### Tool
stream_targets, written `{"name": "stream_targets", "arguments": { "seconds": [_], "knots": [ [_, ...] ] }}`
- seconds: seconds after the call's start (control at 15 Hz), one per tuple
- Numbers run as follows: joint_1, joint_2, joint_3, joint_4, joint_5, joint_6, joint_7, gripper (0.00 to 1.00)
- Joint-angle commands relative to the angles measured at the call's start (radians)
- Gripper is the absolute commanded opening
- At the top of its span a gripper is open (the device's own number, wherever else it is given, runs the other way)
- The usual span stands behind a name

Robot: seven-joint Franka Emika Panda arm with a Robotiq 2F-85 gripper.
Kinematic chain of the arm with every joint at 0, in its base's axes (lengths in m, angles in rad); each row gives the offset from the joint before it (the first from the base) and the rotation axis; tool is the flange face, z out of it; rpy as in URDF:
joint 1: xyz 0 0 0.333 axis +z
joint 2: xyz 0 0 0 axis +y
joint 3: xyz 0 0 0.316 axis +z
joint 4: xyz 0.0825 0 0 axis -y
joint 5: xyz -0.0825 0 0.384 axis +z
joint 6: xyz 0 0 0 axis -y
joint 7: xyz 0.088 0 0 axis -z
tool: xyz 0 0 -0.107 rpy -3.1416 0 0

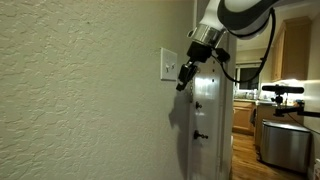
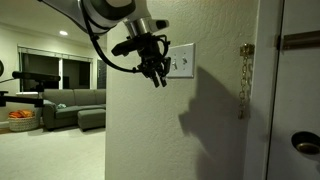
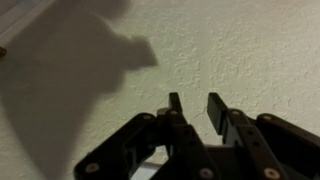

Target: Turn the left switch off

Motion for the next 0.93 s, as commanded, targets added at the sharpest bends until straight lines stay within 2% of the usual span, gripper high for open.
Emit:
{"name": "stream_targets", "arguments": {
  "seconds": [0.0,0.27,0.4,0.67,0.73,0.87],
  "knots": [
    [-0.001,-0.086,-0.009,-0.111,-0.005,-0.039,-0.048,0.64],
    [-0.002,-0.092,-0.017,-0.174,-0.014,-0.070,-0.073,0.90],
    [-0.004,-0.088,-0.020,-0.200,-0.015,-0.085,-0.079,0.99],
    [-0.004,-0.085,-0.026,-0.250,-0.010,-0.107,-0.094,1.00],
    [0.000,-0.044,-0.021,-0.201,-0.002,-0.084,-0.076,1.00],
    [0.000,-0.044,-0.022,-0.218,-0.002,-0.087,-0.076,1.00]
  ]
}}
